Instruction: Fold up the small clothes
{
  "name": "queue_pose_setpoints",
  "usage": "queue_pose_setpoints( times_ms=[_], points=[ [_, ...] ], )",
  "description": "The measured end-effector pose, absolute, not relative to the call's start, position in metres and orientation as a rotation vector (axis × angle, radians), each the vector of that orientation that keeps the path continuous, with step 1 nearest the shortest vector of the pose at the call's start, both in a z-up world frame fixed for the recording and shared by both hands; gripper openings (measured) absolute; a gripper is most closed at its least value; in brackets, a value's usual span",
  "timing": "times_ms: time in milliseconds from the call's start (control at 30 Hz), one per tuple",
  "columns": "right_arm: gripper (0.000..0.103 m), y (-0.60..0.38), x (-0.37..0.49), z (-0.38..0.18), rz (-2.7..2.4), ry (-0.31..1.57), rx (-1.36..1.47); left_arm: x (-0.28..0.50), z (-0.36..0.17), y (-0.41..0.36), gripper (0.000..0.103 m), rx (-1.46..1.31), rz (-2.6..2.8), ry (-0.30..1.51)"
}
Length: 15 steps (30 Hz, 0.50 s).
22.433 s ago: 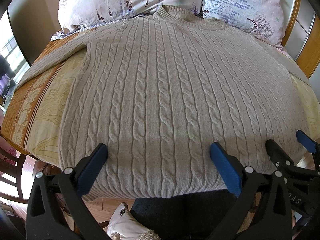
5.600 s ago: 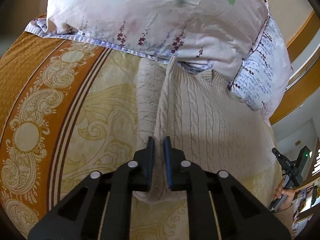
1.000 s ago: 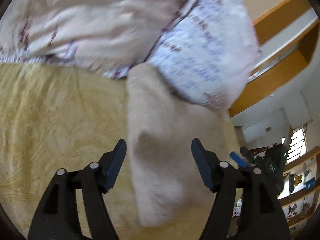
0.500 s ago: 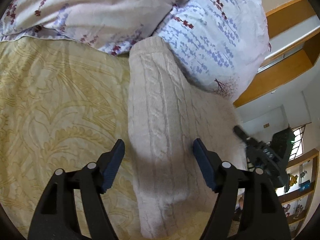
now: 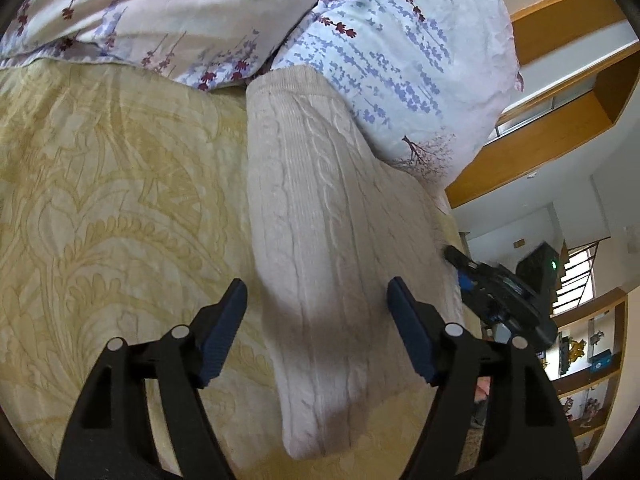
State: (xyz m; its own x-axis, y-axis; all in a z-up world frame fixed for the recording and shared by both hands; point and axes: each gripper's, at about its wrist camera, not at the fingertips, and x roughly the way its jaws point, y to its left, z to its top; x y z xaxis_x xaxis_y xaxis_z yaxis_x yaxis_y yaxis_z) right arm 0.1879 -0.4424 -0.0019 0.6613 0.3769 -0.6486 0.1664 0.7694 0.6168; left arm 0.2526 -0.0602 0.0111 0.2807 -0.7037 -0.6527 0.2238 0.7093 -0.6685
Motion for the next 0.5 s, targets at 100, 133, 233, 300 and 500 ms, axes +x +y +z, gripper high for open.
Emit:
queue_pose_setpoints(
  times_ms=[100, 133, 233, 300, 500],
  points=[
    [0.051, -0.441, 0.155, 0.004, 0.184, 0.825, 0.706, 0.243, 0.011, -0.056, 0.07, -0.509, -0.664, 1.125],
    [0.051, -0.439, 0.144, 0.005, 0.206, 0.818, 0.703, 0.24, 0.01, -0.055, 0.07, -0.51, -0.664, 1.125],
    [0.051, -0.428, 0.124, 0.002, 0.239, 0.834, 0.665, 0.231, 0.004, -0.054, 0.067, -0.523, -0.656, 1.147],
    [0.044, -0.419, 0.118, -0.001, 0.238, 0.851, 0.624, 0.226, -0.003, -0.054, 0.066, -0.538, -0.653, 1.17],
    [0.009, -0.409, 0.106, 0.011, 0.192, 0.752, 0.543, 0.221, -0.005, -0.053, 0.066, -0.539, -0.641, 1.182]
  ],
)
